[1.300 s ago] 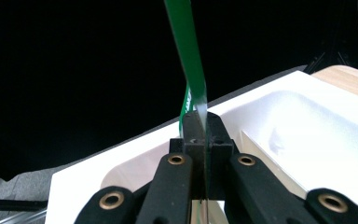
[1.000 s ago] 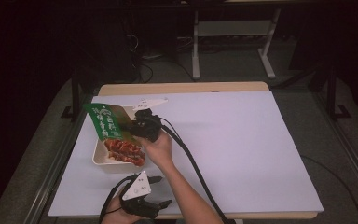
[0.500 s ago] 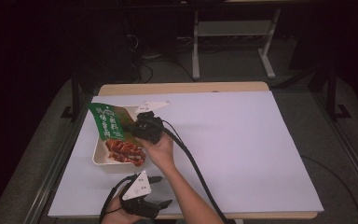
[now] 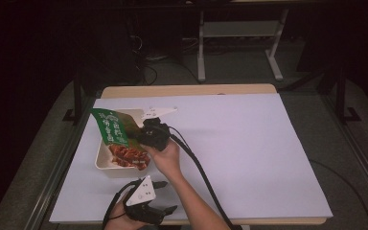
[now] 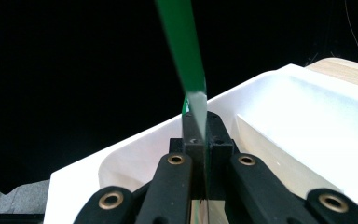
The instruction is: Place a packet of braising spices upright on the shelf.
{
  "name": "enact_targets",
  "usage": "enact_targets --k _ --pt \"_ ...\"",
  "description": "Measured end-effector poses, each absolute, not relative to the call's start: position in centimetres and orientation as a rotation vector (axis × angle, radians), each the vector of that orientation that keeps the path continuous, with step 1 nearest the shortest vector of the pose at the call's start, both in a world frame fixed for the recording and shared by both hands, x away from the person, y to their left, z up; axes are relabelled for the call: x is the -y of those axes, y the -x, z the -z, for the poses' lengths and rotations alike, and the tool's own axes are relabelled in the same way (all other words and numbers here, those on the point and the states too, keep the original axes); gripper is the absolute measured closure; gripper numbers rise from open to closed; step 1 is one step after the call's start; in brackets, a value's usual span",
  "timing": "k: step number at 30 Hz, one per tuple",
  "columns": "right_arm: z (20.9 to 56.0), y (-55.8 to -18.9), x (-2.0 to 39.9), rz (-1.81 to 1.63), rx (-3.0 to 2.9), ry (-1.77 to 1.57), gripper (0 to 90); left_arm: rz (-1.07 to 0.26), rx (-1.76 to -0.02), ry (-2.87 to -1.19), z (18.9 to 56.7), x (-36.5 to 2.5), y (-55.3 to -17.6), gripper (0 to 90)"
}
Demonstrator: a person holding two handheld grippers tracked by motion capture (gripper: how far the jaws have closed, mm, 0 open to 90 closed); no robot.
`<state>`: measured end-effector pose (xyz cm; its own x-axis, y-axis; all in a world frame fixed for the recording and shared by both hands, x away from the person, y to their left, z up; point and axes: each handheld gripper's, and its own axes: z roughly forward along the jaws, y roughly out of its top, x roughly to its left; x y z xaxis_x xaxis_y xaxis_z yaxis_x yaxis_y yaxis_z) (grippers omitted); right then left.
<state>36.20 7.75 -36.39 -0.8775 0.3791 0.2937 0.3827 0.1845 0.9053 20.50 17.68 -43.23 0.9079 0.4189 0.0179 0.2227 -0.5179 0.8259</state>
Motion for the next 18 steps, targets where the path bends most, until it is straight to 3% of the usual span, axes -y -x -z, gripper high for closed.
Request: enact_targets --k 18 --pt "36.7 -37.2 -8.4 1.670 2.541 0.733 82.6 -0.264 -0.461 -2.131 43.3 -17.6 -20.4 21.9"
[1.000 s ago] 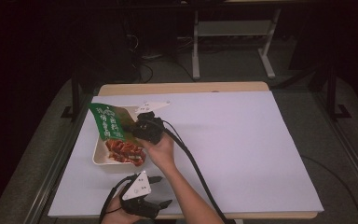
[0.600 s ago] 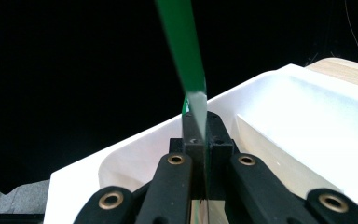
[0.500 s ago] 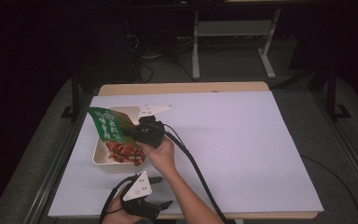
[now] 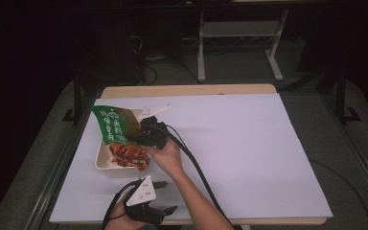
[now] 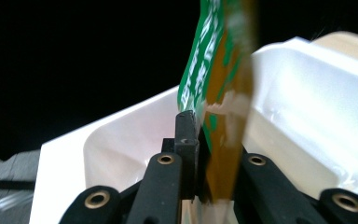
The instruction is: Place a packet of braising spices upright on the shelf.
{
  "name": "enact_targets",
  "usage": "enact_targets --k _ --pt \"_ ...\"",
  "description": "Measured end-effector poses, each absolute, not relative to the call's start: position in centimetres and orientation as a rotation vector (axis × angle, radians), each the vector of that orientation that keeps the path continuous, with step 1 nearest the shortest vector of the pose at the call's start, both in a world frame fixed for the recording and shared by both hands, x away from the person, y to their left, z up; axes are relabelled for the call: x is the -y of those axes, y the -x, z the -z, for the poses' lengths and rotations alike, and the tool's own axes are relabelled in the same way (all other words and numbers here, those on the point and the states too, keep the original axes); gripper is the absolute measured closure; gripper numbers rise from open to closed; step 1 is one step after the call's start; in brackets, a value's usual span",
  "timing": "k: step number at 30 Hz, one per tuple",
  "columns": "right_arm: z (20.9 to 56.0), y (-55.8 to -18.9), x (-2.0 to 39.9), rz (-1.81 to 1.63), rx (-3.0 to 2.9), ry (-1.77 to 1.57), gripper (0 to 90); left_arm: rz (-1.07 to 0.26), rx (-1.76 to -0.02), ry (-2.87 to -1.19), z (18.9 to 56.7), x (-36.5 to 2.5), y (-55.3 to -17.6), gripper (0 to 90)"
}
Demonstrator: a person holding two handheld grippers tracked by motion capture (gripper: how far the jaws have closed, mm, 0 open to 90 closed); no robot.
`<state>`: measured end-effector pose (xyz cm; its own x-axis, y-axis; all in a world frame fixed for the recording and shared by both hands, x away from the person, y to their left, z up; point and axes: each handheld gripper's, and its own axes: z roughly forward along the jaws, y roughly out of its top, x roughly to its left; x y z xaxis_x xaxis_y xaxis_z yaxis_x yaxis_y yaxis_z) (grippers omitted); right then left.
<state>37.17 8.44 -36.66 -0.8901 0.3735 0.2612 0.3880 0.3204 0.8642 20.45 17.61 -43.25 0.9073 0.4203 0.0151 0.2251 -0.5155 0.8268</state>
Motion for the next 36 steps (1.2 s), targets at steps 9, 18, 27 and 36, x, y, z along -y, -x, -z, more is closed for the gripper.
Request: enact_targets --k 9,18,27,36 --pt "37.1 -36.9 -8.7 1.710 2.439 0.691 88.9 -0.269 -0.459 -2.123 43.2 -17.7 -20.5 21.9" --pt "38.4 -36.5 -8.2 1.836 2.307 0.699 89.0 -0.267 -0.456 -2.130 43.2 -17.6 -20.4 21.9" --pt "39.5 -36.3 -7.7 1.845 2.284 0.734 88.8 -0.270 -0.447 -2.132 43.2 -17.5 -20.5 21.9" --pt "40.1 -36.3 -7.3 1.813 2.350 0.726 88.5 -0.262 -0.456 -2.132 43.3 -17.4 -20.4 21.9"
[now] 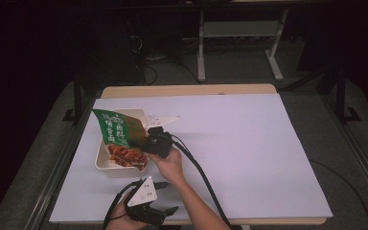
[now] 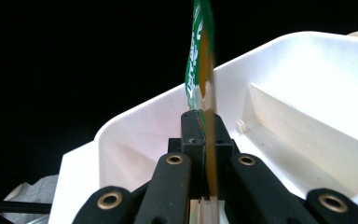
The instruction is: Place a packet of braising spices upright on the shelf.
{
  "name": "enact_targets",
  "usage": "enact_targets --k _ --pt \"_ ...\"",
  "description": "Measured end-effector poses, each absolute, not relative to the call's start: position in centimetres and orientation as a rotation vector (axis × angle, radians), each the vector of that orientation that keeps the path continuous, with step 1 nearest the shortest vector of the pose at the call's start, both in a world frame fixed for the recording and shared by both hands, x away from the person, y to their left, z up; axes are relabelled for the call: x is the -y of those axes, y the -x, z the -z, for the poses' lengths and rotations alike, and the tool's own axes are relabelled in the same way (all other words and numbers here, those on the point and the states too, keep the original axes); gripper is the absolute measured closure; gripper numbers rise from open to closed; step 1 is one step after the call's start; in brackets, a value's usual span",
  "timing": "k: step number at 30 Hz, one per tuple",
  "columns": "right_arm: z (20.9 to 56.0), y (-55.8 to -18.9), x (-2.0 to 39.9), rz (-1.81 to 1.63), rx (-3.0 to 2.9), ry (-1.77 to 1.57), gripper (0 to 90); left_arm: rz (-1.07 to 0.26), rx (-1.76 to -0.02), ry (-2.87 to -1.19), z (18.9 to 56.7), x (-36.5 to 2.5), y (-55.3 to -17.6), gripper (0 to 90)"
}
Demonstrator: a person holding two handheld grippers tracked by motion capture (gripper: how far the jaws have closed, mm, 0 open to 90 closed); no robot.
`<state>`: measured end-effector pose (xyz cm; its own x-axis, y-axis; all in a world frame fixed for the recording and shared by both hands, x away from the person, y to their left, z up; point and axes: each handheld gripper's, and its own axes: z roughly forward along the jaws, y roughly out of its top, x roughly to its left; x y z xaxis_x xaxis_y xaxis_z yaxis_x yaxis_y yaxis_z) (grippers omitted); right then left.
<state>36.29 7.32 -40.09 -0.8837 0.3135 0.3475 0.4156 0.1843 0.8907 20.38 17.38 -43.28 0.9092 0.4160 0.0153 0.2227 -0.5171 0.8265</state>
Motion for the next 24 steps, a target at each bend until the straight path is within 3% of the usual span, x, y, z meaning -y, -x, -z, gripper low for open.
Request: enact_targets --k 2,3,4,10,24 --pt "40.0 -36.5 -7.3 1.798 2.360 0.723 87.7 -0.263 -0.454 -2.131 43.3 -17.4 -20.4 21.9" --pt "39.6 -36.7 -7.3 1.781 2.375 0.726 79.5 -0.264 -0.454 -2.131 43.3 -17.4 -20.4 21.9" --pt "39.6 -36.7 -7.3 1.781 2.375 0.726 79.5 -0.263 -0.454 -2.131 43.3 -17.4 -20.4 21.9" --pt "38.7 -36.8 -6.5 1.758 2.442 0.758 60.6 -0.264 -0.456 -2.129 43.3 -17.4 -20.4 21.9" --pt "37.4 -36.1 -4.2 1.682 2.497 0.722 50.6 -0.267 -0.468 -2.126 43.3 -17.5 -20.6 21.8"
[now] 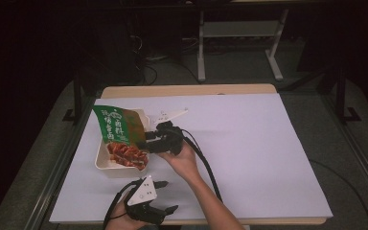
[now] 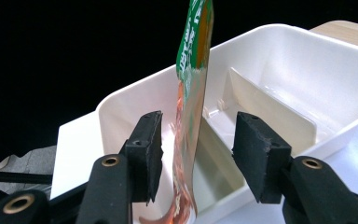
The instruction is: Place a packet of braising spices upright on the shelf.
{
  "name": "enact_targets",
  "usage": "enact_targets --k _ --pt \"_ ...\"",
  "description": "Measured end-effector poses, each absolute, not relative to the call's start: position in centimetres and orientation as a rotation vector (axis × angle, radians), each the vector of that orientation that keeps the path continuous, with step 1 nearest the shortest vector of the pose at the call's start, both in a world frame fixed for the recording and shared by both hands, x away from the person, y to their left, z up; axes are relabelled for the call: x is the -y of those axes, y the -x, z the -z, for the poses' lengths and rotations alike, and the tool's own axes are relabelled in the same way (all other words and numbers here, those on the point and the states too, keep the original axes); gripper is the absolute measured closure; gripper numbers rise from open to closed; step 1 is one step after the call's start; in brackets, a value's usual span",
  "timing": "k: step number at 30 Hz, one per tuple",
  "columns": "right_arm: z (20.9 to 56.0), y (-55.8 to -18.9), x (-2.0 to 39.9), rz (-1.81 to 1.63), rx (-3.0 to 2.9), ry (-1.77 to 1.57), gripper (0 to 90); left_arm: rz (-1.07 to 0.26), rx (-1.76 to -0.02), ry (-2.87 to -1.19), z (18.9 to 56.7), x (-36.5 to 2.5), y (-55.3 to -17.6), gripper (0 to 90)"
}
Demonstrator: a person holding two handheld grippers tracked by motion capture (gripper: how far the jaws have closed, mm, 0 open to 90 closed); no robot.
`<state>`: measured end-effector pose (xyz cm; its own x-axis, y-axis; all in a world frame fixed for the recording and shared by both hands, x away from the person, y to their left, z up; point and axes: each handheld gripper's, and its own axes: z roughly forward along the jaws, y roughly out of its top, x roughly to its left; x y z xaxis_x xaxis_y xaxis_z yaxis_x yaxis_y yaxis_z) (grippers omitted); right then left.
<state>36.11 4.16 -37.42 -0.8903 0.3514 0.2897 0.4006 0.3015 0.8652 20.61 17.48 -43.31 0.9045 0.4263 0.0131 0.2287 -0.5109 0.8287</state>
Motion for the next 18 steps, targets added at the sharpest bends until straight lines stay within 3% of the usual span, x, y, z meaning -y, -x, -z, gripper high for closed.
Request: enact_targets --k 18 --pt "36.5 -34.8 1.4 1.690 2.514 0.787 42.7 -0.283 -0.486 -2.114 43.2 -17.8 -20.9 21.1"
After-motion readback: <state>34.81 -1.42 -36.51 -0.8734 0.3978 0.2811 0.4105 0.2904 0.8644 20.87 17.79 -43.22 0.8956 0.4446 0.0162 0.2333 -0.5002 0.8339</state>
